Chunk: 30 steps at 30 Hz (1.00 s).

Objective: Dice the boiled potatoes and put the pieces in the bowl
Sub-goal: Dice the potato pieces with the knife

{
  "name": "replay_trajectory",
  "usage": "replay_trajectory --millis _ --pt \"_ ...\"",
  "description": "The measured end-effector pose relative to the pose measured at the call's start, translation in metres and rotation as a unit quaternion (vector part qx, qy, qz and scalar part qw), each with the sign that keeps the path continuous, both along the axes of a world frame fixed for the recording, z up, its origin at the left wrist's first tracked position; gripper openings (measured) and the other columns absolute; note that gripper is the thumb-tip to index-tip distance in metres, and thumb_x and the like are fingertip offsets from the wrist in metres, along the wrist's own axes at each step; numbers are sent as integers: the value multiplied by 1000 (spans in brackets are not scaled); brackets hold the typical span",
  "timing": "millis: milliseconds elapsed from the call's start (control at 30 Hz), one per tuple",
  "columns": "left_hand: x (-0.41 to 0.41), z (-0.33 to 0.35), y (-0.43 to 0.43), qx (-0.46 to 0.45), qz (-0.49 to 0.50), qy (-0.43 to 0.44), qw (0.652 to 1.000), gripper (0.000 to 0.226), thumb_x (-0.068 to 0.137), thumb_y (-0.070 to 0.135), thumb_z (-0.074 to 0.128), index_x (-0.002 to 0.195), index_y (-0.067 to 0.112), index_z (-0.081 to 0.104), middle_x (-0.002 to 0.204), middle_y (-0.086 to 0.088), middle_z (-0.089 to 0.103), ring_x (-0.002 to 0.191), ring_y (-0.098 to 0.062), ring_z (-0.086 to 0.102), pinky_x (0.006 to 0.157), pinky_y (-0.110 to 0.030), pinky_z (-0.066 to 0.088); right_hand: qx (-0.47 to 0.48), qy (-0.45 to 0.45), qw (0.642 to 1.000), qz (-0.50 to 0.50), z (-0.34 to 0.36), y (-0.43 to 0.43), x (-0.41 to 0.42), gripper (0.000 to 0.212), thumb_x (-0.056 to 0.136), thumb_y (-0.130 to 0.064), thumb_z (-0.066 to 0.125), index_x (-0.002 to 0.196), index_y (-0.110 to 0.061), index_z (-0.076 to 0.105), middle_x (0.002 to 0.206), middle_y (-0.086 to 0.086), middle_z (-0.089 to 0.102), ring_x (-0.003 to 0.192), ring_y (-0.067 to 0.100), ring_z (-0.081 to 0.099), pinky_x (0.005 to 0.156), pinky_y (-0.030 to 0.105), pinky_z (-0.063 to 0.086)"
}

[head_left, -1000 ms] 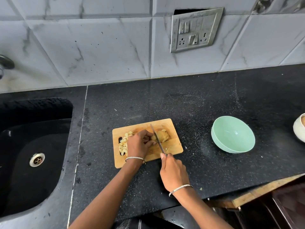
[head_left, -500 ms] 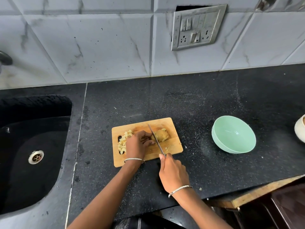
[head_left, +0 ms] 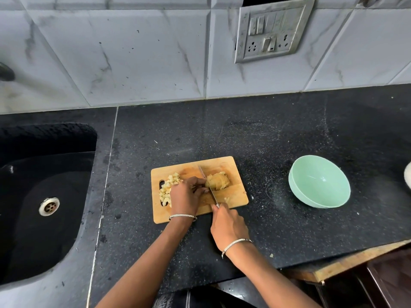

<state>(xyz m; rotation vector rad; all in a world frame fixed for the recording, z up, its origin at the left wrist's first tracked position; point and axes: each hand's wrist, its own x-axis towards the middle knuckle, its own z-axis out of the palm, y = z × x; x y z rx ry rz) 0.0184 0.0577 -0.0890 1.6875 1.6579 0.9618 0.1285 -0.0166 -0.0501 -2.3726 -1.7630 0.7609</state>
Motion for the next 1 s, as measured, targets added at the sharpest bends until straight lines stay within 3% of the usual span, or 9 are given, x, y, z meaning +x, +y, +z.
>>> replay_trajectory --millis 300,633,1000 --pt "-1 4 0 -1 -6 8 1000 18 73 15 82 89 19 77 85 10 75 78 -5 70 80 -30 57 32 46 998 1 -3 -17 13 45 103 -48 21 104 -18 54 98 11 67 94 36 64 67 40 44" --pt "-2 6 -2 -47 18 -67 996 20 71 7 82 85 17 73 77 8 74 74 -6 71 78 -35 59 77 36 996 15 1 -22 9 40 103 -47 20 101 -20 50 93 9 67 89 36 65 64 41 44" --pt "-5 13 1 -50 19 -1 999 18 71 9 82 83 20 75 77 9 73 72 -6 69 76 -32 58 95 -27 994 42 3 -24 9 38 104 -46 20 105 -19 46 93 8 70 90 33 68 61 39 41"
